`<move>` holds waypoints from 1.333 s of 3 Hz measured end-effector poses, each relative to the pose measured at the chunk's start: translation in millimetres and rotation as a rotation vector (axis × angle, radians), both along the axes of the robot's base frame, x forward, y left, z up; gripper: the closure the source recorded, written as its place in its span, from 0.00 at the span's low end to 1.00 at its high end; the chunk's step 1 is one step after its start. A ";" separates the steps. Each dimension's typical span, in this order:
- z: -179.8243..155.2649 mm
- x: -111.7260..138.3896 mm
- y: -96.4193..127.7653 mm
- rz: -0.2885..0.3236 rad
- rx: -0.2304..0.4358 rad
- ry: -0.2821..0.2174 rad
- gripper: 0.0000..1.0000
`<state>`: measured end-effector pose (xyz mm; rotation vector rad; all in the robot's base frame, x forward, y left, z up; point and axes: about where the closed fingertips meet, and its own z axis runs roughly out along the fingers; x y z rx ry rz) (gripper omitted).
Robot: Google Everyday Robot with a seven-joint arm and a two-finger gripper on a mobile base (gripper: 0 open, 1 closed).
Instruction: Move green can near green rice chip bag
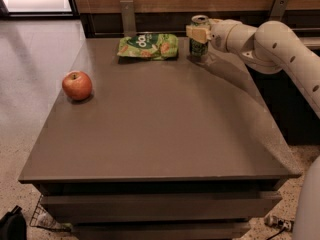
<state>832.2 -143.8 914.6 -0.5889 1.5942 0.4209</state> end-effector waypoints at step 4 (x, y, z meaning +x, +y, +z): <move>-2.6 1.7 14.5 0.019 0.004 0.004 0.00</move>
Offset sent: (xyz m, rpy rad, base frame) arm 0.0002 0.0020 -0.0001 0.0006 0.0002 0.0026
